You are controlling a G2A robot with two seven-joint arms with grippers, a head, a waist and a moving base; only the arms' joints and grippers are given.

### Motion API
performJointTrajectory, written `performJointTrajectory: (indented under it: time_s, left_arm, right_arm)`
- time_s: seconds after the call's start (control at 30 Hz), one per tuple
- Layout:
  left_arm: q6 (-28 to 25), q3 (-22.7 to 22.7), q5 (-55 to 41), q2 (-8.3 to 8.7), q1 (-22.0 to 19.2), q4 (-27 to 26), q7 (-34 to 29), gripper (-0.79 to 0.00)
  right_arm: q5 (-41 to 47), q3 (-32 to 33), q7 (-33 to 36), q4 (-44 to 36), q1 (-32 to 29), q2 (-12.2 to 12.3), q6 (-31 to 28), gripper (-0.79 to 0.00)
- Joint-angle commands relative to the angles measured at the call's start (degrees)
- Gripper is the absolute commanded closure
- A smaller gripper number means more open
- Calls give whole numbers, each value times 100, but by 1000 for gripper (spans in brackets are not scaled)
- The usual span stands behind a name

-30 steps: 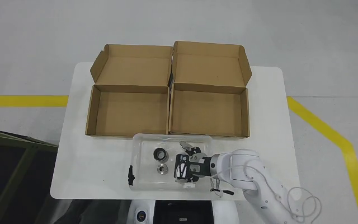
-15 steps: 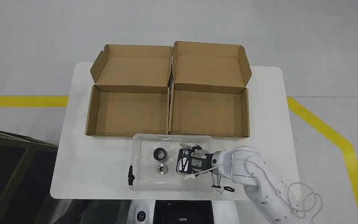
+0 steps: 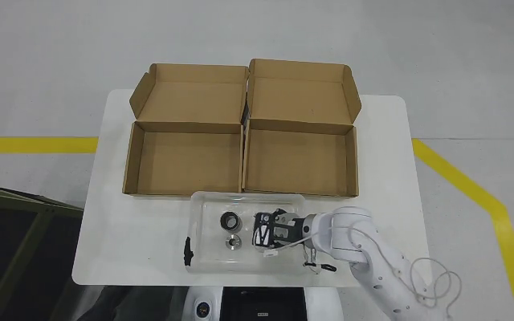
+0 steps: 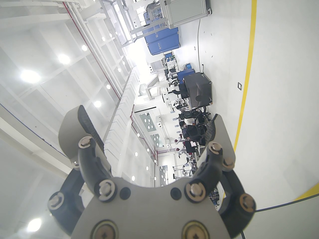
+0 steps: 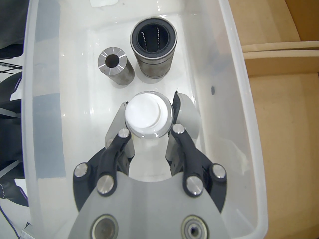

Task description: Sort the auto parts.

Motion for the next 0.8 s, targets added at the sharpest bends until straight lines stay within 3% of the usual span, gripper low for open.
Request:
performJointTrajectory:
  time_s: [0.0, 0.5, 0.77]
  left_arm:
    - [0, 0, 0, 0, 0, 0, 0, -785]
    - [0, 0, 0, 0, 0, 0, 0, -785]
    - [0, 0, 0, 0, 0, 0, 0, -785]
  right_arm:
    - [17, -11, -44, -43, 13, 9, -31, 0]
    - [347, 176, -317, -746, 85, 137, -502, 0]
    - [346, 333, -937, -986, 183, 174, -524, 0]
